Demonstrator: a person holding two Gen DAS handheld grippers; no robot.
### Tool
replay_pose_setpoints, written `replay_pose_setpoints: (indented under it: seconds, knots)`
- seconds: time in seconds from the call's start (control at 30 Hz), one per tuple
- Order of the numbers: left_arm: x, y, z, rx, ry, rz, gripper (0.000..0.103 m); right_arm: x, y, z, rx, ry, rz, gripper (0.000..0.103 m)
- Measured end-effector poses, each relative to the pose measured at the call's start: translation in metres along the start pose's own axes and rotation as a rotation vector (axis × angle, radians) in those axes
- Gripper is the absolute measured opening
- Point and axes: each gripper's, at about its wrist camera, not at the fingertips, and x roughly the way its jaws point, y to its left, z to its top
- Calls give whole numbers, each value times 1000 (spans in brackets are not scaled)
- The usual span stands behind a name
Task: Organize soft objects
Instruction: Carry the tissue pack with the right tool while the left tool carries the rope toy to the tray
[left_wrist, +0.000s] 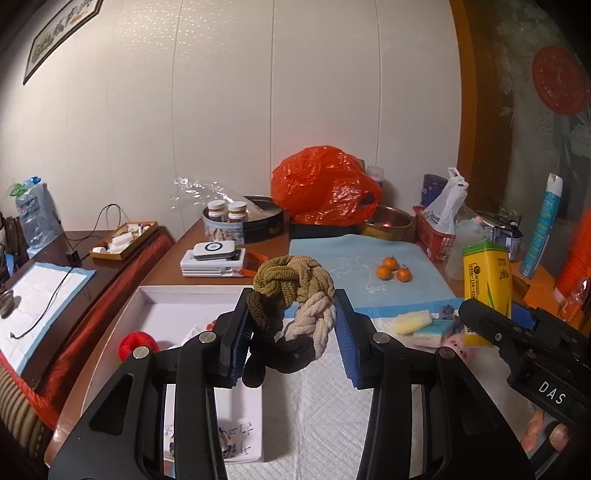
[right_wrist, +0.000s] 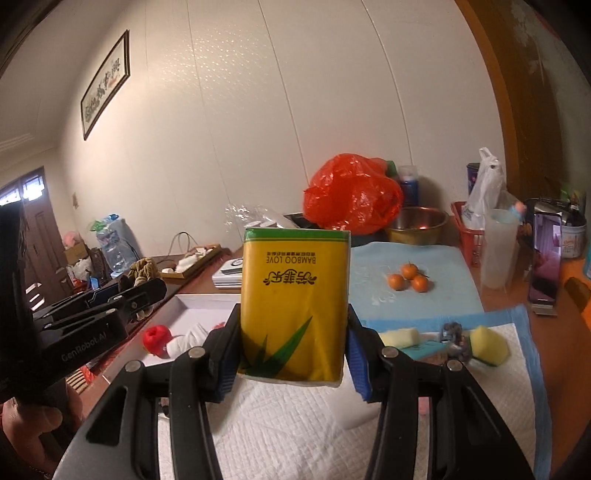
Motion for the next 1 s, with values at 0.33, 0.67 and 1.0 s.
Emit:
replay_pose_setpoints:
  seconds: [0.33, 0.67, 1.0]
  knots:
    - [-5, 16, -6, -34, 5, 23, 41, 7, 9, -2, 8, 18, 21, 50]
    - [-7, 24, -8, -45, 5, 24, 41, 9, 17, -3, -4, 16, 25, 50]
    - [-6, 33, -11, -57, 18, 29, 41, 12, 24, -5, -13, 29, 25, 50]
